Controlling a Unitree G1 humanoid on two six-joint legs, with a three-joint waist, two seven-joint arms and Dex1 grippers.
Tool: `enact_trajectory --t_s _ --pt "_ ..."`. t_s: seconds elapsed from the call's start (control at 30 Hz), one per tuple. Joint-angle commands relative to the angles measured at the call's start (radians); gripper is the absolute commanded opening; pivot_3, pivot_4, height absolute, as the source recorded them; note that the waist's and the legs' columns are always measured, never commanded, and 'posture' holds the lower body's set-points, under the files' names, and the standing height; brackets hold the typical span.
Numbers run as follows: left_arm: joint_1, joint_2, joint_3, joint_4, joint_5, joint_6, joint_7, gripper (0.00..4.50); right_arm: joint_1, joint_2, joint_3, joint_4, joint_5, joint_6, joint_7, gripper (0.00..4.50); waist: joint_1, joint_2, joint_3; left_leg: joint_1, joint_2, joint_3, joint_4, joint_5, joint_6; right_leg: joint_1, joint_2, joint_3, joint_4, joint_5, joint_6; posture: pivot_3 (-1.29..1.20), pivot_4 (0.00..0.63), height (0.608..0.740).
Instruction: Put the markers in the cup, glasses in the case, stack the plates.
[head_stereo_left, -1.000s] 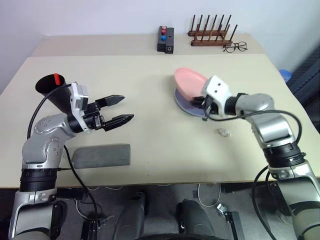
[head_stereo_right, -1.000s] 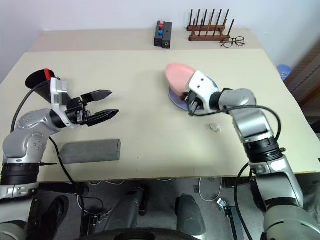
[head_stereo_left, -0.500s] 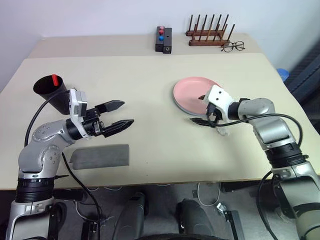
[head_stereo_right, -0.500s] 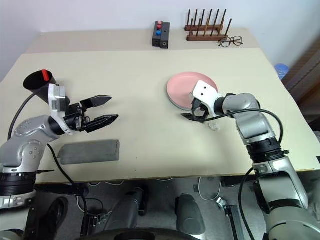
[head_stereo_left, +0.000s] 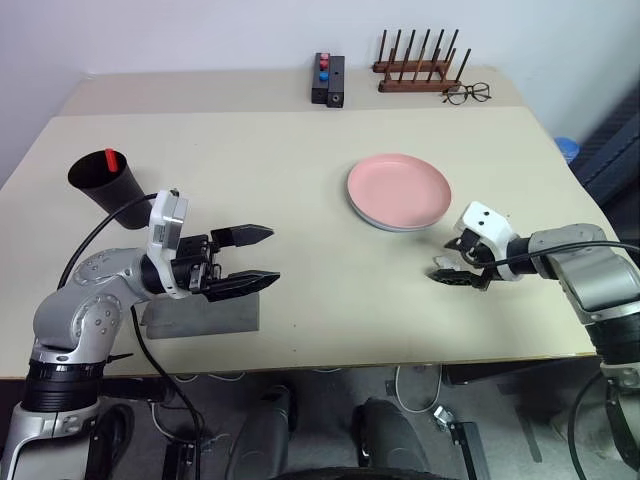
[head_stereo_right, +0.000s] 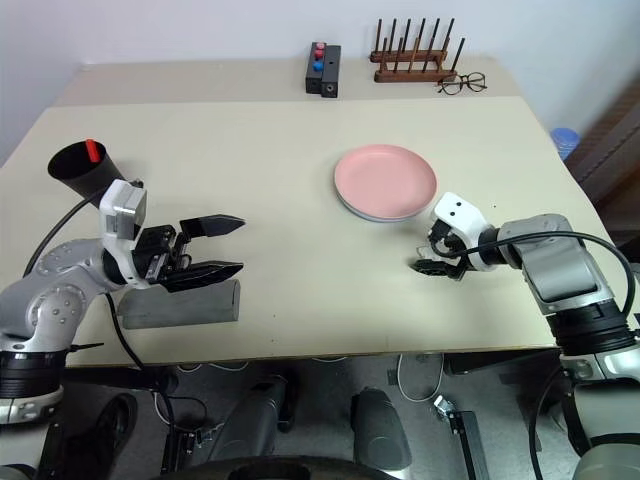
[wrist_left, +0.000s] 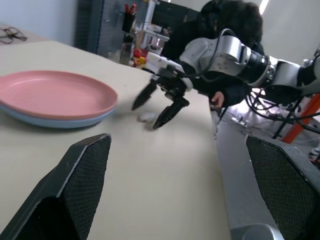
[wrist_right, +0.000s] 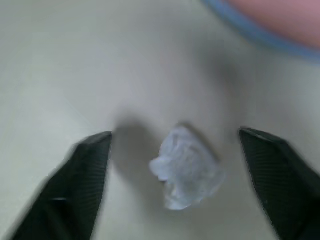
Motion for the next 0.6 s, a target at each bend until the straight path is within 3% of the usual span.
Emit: enact_trajectory --t_s 0.03,0.17,0.2,0.43,0.6 --pt "-0.01 0.008 0.01 0.0 0.012 -0.035 -0.023 4.5 0.016 -0.023 0.006 -0.003 -0.035 -0.023 -0.02 2.19 0.0 0.0 0.0 0.0 0.0 0.0 0.0 0.0 0.0 0.0 0.0 0.0 0.0 0.0 0.0 0.0 0.15 0.735" --pt "0.001 0.01 0.023 -0.003 0.015 -0.043 -0.023 4.5 -0.029 -0.006 -0.024 -0.017 -0.015 -0.027 -0.031 0.23 0.0 0.0 0.0 0.001 0.0 0.0 0.001 0.0 0.0 0.001 0.0 0.0 0.0 -0.001 -0.001 0.0 0.15 0.735" --pt "0.002 0.007 0.029 -0.002 0.012 -0.043 -0.016 4.5 -0.043 -0.012 -0.02 -0.026 -0.024 -0.043 -0.031 0.07 0.0 0.0 0.0 0.001 0.0 0.0 0.001 0.0 0.0 0.001 0.0 0.0 0.0 -0.001 -0.003 0.0 0.15 0.735" --pt "-0.028 -0.053 0.074 0.037 0.029 -0.114 0.054 4.5 -0.2 0.133 -0.14 -0.15 0.192 -0.02 -0.01 0.07 -0.006 0.0 0.0 0.0 0.001 0.0 -0.001 0.0 0.0 -0.001 0.001 0.0 0.0 0.0 0.0 0.0 0.15 0.735" --pt "-0.002 -0.092 0.057 0.02 0.086 -0.191 0.106 4.5 -0.33 0.294 -0.085 0.14 0.025 -0.211 -0.251 0.07 0.002 -0.001 -0.001 0.0 0.0 0.0 0.0 0.0 0.0 0.001 0.001 0.0 0.0 0.0 0.001 0.0 0.15 0.735"
